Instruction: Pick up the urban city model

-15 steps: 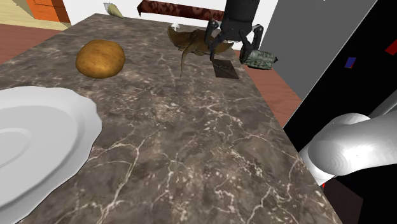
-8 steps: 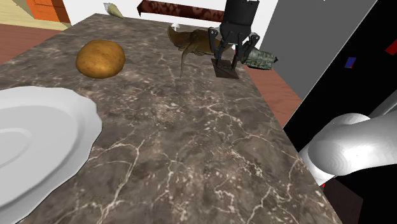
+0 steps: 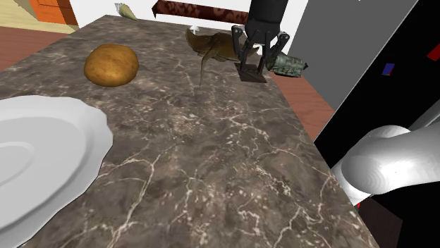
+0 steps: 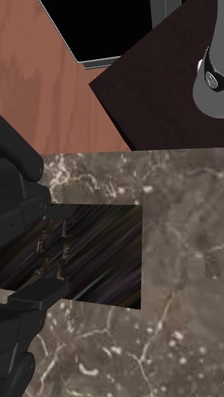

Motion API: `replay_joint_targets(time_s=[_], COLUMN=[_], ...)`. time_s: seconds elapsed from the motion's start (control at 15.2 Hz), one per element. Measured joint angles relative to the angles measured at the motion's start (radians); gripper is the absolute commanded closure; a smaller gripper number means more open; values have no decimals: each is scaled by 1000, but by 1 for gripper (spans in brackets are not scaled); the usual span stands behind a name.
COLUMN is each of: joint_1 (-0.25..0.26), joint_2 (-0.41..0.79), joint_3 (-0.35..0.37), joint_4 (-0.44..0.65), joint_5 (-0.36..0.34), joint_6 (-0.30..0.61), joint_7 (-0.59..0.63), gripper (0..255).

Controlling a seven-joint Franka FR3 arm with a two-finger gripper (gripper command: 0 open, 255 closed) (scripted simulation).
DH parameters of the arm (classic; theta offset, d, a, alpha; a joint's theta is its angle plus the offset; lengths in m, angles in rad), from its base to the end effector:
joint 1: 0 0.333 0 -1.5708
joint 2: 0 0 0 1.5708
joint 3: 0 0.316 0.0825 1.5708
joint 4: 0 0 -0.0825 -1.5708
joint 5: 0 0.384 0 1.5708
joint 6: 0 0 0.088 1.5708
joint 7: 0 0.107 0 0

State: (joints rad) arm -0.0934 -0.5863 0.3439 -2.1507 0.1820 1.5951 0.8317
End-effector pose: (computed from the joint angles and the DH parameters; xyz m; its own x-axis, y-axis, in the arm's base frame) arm 0.3553 0.1432 0.6056 0.8027 -0.5964 0.0066 -0.5964 -0.8027 0.0012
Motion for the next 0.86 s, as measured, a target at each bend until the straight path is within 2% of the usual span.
replay_joint_targets(time_s=[0.86], joint_1=[-13], joint_2=[56], joint_3=[-11], joint_4=[212], joint_5=[-20], joint_6=[-157], joint_7=[13], gripper=[255])
